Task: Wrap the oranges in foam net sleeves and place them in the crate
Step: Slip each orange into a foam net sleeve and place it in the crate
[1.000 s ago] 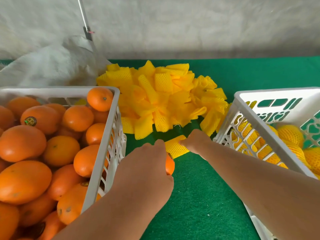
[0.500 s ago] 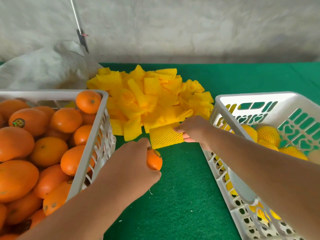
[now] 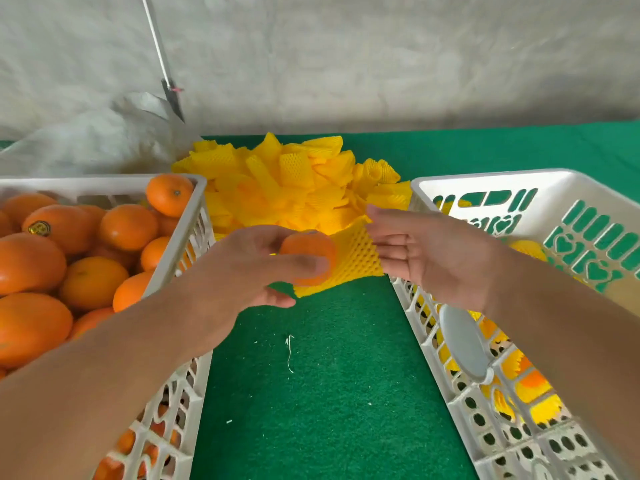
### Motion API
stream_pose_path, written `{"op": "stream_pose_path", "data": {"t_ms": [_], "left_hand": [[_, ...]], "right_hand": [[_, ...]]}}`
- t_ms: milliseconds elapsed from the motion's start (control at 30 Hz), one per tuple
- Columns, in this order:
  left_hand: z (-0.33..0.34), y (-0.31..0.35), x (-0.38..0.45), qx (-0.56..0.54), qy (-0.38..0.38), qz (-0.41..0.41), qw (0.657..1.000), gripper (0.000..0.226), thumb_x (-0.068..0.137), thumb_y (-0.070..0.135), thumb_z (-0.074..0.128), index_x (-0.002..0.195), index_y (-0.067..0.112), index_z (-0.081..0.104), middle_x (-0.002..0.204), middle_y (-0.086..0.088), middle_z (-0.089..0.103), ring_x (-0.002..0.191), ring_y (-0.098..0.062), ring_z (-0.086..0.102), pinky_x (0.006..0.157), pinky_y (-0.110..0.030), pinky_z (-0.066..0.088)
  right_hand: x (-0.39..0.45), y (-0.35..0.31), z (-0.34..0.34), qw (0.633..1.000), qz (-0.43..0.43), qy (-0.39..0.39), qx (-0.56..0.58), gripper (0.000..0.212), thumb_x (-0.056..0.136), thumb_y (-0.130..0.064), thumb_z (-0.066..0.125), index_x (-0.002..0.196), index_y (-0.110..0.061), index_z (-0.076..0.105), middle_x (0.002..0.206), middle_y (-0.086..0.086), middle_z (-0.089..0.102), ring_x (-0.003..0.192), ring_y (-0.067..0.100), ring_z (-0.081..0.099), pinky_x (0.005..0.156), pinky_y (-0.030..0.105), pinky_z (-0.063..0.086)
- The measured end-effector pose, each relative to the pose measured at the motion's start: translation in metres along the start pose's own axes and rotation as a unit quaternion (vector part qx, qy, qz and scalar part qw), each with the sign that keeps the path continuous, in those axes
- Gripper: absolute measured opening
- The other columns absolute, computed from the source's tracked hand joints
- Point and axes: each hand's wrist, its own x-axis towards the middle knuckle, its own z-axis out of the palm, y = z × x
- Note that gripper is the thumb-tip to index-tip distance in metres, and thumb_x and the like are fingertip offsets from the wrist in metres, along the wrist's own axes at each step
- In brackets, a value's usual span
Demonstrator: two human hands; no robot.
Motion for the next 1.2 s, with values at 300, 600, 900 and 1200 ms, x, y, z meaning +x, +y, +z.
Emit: {"op": "stream_pose_path", "data": {"t_ms": [300,600,900,1200], "left_hand": [[-0.01,0.013,-0.006,-0.292,-0.003,-0.023,0.956,0.012,0.087,0.032,0.072,0.093,0.033,0.083,0.108,-0.004,0.072,0.091,-0.024,0.073,0.057,-0.028,0.054],[-0.01,0.013,-0.007,-0.289,-0.059,-0.013,0.955,0.023,0.083,0.034,0.075,0.105,0.029,0.079,0.108,-0.007,0.071,0.089,-0.025,0.072,0.057,-0.029,0.055],[-0.015,0.012,-0.006,-0.342,-0.132,0.013,0.93,0.05,0.077,0.035,0.089,0.123,0.023,0.073,0.125,-0.01,0.066,0.086,-0.024,0.072,0.061,-0.029,0.054],[-0.011,0.013,-0.005,-0.337,-0.106,0.002,0.935,0.026,0.09,0.035,0.073,0.112,0.023,0.078,0.114,-0.011,0.067,0.084,-0.024,0.071,0.06,-0.028,0.055]], "right_hand": [[-0.003,0.0,-0.003,0.99,-0.008,-0.131,0.054,0.047,0.099,0.014,0.034,0.136,0.009,0.062,0.136,0.022,0.068,0.124,0.033,0.069,0.097,0.035,0.06],[-0.009,0.0,0.008,0.985,-0.062,-0.16,-0.004,0.049,0.102,0.019,0.034,0.145,0.006,0.054,0.146,0.027,0.06,0.139,0.043,0.054,0.111,0.043,0.051],[-0.006,0.003,0.009,0.997,-0.053,-0.044,-0.023,0.036,0.103,0.011,0.052,0.132,-0.002,0.069,0.126,0.016,0.075,0.108,0.023,0.075,0.088,0.031,0.064],[-0.008,0.002,0.008,0.997,-0.046,-0.049,-0.037,0.024,0.106,-0.007,0.058,0.126,-0.009,0.073,0.108,0.005,0.08,0.087,0.013,0.077,0.07,0.025,0.061]]}}
